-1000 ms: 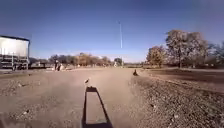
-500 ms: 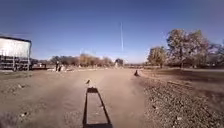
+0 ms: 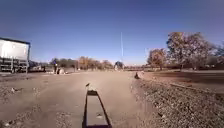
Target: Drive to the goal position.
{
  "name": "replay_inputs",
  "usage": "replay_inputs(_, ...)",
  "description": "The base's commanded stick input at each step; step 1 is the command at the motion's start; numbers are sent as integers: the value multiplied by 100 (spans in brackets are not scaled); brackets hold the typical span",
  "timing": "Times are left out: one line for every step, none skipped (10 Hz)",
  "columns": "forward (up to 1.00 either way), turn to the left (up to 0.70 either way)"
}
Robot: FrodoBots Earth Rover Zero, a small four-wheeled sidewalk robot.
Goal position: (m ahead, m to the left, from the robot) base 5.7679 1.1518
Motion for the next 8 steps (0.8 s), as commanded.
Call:
replay_inputs(50, 0)
replay_inputs(50, 0)
replay_inputs(50, 0)
replay_inputs(50, 0)
replay_inputs(50, 0)
replay_inputs(50, 0)
replay_inputs(50, 0)
replay_inputs(50, 0)
